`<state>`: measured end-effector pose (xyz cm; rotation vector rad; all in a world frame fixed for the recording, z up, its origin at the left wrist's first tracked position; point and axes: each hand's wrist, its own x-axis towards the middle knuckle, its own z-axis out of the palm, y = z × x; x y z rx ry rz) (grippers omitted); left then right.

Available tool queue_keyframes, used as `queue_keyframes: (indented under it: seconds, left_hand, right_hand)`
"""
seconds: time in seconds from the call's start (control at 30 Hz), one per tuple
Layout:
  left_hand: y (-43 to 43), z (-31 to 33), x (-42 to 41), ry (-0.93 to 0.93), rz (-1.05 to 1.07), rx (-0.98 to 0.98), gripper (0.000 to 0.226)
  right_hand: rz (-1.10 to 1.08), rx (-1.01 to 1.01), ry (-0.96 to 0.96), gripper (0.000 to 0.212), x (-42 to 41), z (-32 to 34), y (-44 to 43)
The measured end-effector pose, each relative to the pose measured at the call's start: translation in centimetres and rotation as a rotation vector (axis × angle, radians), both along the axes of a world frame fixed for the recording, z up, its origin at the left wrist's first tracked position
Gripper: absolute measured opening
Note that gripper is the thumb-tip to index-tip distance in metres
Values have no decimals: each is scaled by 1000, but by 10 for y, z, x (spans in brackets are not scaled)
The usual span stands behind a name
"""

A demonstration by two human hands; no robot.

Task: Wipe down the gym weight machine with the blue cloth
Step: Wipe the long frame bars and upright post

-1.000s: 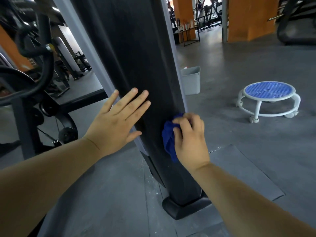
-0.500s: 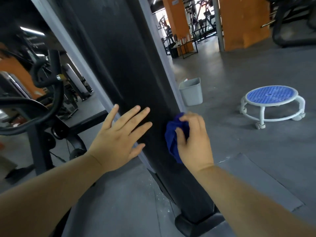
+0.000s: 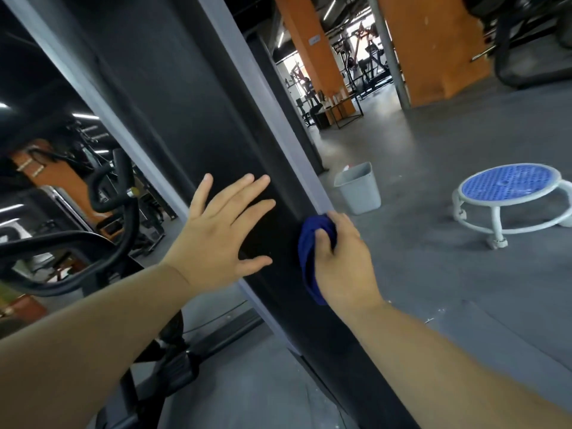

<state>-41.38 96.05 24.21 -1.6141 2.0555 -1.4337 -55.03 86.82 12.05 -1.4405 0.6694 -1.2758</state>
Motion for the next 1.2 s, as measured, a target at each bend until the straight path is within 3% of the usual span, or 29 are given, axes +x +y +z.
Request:
queue_keyframes:
  seconds: [0.13, 0.3, 0.53, 0.77, 1.0, 1.2]
  left_hand:
    - [-1, 1, 2, 43, -14, 12, 86]
    - [-1, 0, 2, 41, -12, 36, 77]
    - [-5, -1, 8, 38, -53, 22, 75]
    - [-3, -6, 11, 15, -72, -5, 71]
    - [16, -54, 17, -11, -8, 39, 73]
    - [33, -116, 21, 14, 88, 79, 85]
  right_hand:
    - [12, -157, -90, 34, 5, 3, 4]
    - [-25, -23, 9, 38, 4, -38, -1]
    - [-2, -292, -178, 44, 19, 41, -7]
    - [-159, -526, 190, 50, 15, -79, 1]
    - [-162, -511, 41, 38, 7, -64, -5]
    - [-163, -714, 278, 31, -11, -141, -4]
